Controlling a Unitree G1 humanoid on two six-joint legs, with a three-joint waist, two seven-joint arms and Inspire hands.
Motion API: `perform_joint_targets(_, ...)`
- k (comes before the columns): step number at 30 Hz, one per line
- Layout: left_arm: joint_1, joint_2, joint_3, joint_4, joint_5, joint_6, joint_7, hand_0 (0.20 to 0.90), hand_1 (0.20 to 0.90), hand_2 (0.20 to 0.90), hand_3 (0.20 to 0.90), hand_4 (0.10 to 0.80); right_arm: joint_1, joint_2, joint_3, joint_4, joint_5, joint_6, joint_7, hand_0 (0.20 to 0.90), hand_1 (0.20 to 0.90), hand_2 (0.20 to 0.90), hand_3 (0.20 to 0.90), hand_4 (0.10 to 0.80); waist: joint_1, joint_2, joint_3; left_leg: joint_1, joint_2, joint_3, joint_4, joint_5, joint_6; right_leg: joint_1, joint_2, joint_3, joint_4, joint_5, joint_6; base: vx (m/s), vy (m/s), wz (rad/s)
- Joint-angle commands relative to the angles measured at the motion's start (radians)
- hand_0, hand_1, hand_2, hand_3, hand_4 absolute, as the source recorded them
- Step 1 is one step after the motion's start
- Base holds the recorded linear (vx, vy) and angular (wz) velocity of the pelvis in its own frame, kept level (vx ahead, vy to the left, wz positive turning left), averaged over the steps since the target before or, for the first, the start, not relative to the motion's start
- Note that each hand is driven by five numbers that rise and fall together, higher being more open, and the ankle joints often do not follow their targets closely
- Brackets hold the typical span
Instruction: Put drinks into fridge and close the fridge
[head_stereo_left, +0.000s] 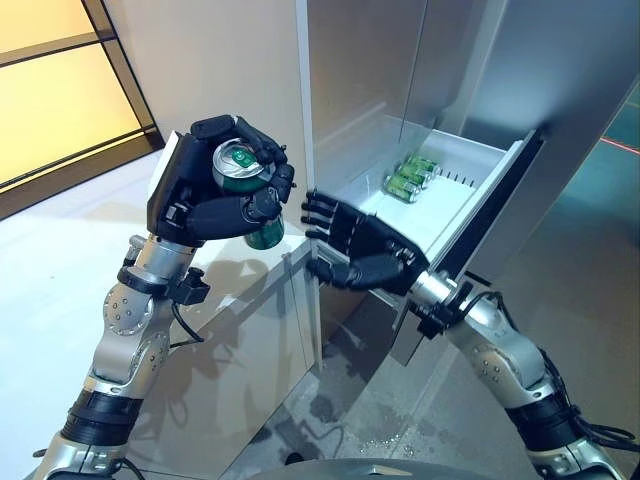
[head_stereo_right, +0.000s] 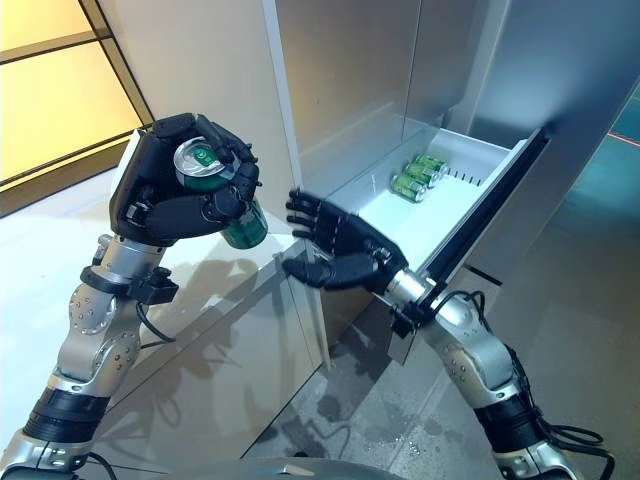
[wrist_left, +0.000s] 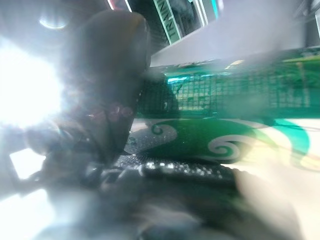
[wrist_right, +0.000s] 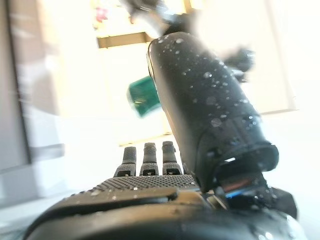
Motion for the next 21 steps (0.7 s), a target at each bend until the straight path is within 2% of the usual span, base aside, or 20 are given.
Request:
perform_joint_targets(1, -0.202, 0.015, 0.037, -0.097, -0.103, -0.067, 0.004, 0.300, 0.300, 0.300, 0.200, 0.100, -0.084, 0.041, -0.042, -0.120, 0.040, -0.126, -0.043, 0.900, 0.900, 0.900, 0.900, 0.800, 0.004, 0.001, -0.064, 0.081, -0.006, 0.080, 0.002, -0.147, 0.029, -0.090, -0.021, 0.035, -0.026, 0.131, 0.068, 0.000, 0.000, 0.00)
perform_joint_targets(5, -0.220, -0.003, 0.005, -0.130, -0.091, -0.022, -0.002, 0.300, 0.300, 0.300, 0.200, 0.100, -0.100, 0.043, -0.031, -0.124, 0.033, -0.087, -0.076, 0.900, 0.900, 0.900, 0.900, 0.800, 0.004, -0.003, -0.065, 0.081, -0.006, 0.080, 0.002, -0.147, 0.032, -0.089, -0.020, 0.035, -0.028, 0.133, 0.068, 0.000, 0.000, 0.00)
perform_joint_targets(10, -0.260, -0.009, -0.058, -0.158, -0.071, 0.019, 0.011, 0.300, 0.300, 0.300, 0.200, 0.100, -0.127, 0.032, 0.034, -0.121, 0.044, -0.022, -0.082, 0.900, 0.900, 0.900, 0.900, 0.800, 0.003, -0.007, -0.066, 0.081, -0.005, 0.083, 0.002, -0.144, 0.030, -0.088, -0.019, 0.033, -0.028, 0.135, 0.068, 0.000, 0.000, 0.00)
perform_joint_targets(14, -0.294, -0.004, -0.103, -0.155, -0.048, 0.024, 0.025, 0.300, 0.300, 0.300, 0.200, 0.100, -0.161, 0.020, 0.085, -0.106, 0.057, 0.025, -0.081, 0.900, 0.900, 0.900, 0.900, 0.800, 0.003, -0.010, -0.064, 0.083, -0.005, 0.082, 0.002, -0.144, 0.028, -0.086, -0.020, 0.032, -0.029, 0.135, 0.068, 0.000, 0.000, 0.00)
perform_joint_targets(21, -0.327, 0.005, -0.151, -0.150, -0.049, 0.040, 0.029, 0.300, 0.300, 0.300, 0.200, 0.100, -0.213, 0.002, 0.140, -0.089, 0.064, 0.056, -0.083, 0.900, 0.900, 0.900, 0.900, 0.800, 0.005, -0.016, -0.067, 0.082, -0.005, 0.083, 0.002, -0.142, 0.026, -0.086, -0.021, 0.029, -0.031, 0.138, 0.070, 0.000, 0.000, 0.00)
